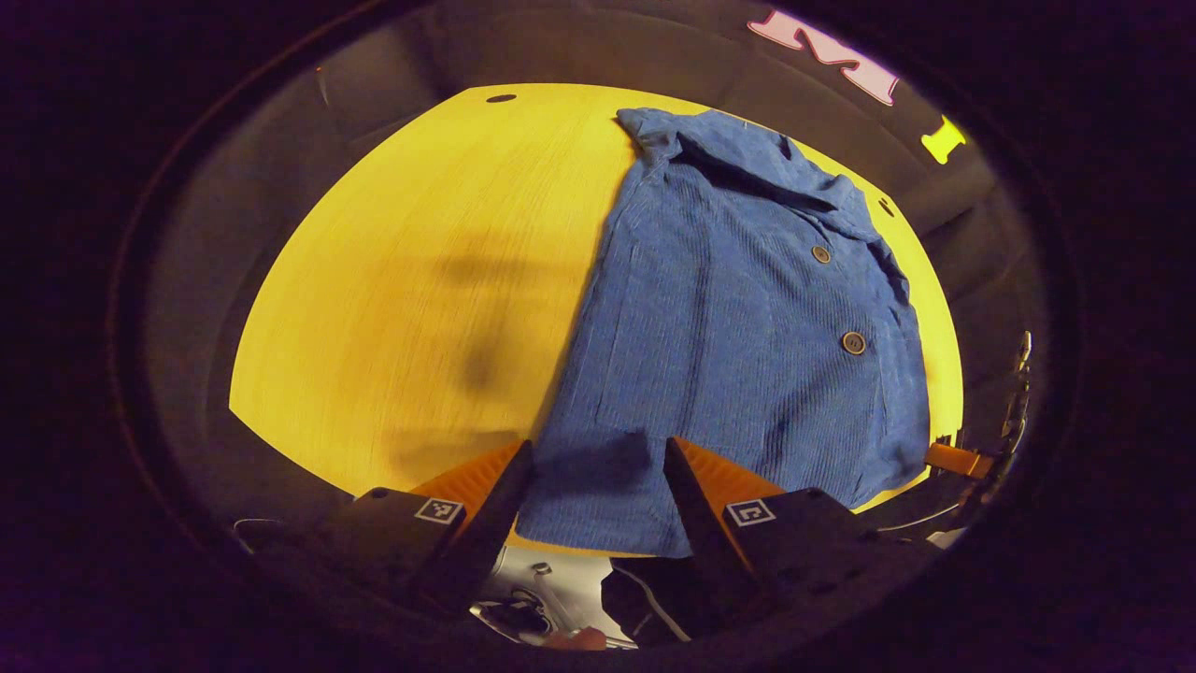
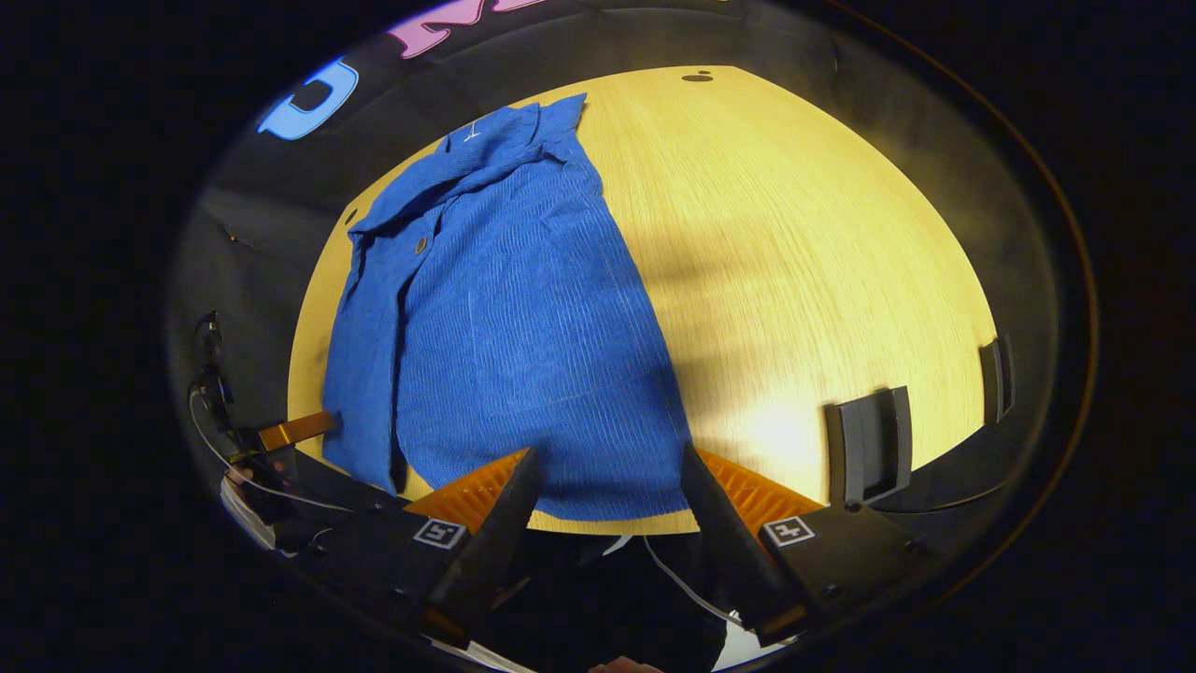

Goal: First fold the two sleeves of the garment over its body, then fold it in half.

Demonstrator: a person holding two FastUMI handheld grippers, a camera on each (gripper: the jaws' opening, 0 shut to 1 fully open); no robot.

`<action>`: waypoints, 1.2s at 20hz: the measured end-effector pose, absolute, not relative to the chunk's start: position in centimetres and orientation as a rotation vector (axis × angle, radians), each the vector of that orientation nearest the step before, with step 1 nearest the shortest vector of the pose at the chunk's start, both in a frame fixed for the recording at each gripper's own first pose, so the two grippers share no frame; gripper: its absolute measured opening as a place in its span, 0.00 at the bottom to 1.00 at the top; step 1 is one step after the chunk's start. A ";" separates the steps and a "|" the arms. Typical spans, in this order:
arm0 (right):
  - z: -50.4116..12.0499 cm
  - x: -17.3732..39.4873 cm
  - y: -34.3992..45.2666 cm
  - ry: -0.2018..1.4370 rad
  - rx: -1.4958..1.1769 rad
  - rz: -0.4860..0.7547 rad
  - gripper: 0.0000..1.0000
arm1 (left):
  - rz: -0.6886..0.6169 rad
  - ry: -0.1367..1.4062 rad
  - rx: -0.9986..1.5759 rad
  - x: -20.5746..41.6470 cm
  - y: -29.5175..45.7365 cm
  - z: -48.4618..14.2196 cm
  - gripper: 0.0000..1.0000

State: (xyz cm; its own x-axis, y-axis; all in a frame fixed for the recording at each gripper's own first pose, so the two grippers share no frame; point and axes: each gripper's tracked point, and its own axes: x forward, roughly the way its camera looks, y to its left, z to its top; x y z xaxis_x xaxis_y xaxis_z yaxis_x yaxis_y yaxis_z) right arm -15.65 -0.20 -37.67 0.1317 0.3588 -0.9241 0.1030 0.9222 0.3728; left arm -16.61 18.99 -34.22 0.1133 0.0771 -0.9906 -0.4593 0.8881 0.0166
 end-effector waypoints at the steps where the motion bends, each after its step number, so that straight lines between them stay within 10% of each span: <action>1: -37.8 -15.8 -0.3 1.443 0.386 0.192 0.99 | 0.410 1.419 -0.307 -16.9 19.4 -34.4 0.85; 24: -39.1 -16.9 2.3 1.532 0.276 0.257 0.99 | 0.310 1.568 -0.157 -17.0 16.9 -35.5 0.83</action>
State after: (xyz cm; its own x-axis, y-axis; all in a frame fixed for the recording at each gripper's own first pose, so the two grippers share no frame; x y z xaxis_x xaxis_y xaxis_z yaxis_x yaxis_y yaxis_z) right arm -16.91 2.25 -39.12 0.0244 0.3337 -0.9424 0.0083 0.9426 0.3339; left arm -17.02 16.92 -35.53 -0.0258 0.0944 -0.9952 -0.2918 0.9515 0.0979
